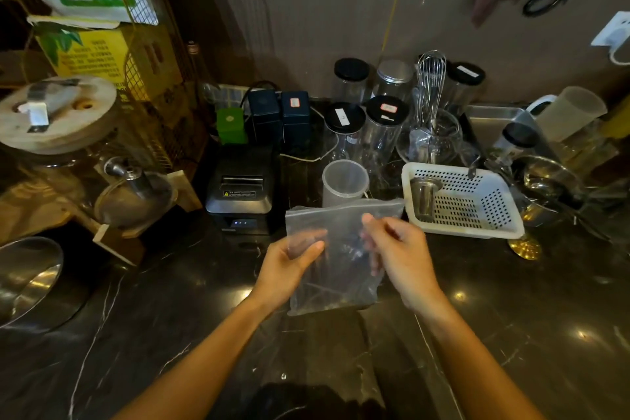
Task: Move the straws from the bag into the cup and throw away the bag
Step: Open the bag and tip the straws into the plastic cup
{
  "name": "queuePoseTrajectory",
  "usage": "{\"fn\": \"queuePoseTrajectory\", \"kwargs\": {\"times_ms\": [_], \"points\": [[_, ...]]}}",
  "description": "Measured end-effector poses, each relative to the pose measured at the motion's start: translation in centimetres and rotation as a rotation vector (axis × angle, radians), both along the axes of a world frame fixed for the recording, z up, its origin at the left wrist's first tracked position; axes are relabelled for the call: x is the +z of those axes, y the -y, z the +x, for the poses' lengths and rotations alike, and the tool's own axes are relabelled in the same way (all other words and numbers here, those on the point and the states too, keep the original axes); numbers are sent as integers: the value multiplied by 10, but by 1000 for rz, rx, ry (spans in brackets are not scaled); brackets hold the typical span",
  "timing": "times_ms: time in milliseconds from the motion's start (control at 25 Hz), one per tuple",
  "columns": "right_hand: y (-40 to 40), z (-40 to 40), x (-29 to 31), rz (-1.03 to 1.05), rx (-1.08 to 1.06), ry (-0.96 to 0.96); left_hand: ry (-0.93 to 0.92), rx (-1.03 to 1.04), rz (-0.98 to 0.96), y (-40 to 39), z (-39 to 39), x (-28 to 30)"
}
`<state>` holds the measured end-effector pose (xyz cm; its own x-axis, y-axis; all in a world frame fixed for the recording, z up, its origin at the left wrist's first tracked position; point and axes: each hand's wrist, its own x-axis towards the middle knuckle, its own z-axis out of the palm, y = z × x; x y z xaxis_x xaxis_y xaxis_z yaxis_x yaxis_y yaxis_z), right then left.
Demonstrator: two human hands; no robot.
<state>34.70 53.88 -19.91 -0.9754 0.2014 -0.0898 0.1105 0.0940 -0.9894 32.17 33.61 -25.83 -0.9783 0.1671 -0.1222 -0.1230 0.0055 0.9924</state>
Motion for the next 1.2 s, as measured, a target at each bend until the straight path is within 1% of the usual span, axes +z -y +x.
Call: {"fn": "queuePoseTrajectory", "kwargs": {"times_ms": [80,200,360,440,560,680,720,840,960,1040,1120,1200], "points": [[13,-8,15,-133,69,50,-62,-32,38,-9,6,4],[25,-16,24,-205,44,142,-129,-85,85,-22,12,10],[22,-15,28,-279,-17,224,-99,-80,59,-33,14,11],[20,-13,29,-282,-31,223,-81,-86,80,-39,15,16],[14,-10,31,-216,-37,217,-67,-238,150,-44,18,24],[2,-5,34,-123,21,228,88,-375,160,-31,12,38],[-3,-5,35,-102,38,231,78,-374,125,-25,8,44],[-10,-6,38,-46,59,222,-66,-294,-8,-19,-8,66],[-6,-7,36,-52,87,183,-129,-363,-33,-25,-18,78],[-4,-6,33,-61,98,170,-106,-413,-39,-27,-19,82],[-3,-4,30,-82,107,153,-76,-401,-71,-27,-21,84],[-5,-1,27,-126,124,150,4,-395,-54,-25,-22,84]]}}
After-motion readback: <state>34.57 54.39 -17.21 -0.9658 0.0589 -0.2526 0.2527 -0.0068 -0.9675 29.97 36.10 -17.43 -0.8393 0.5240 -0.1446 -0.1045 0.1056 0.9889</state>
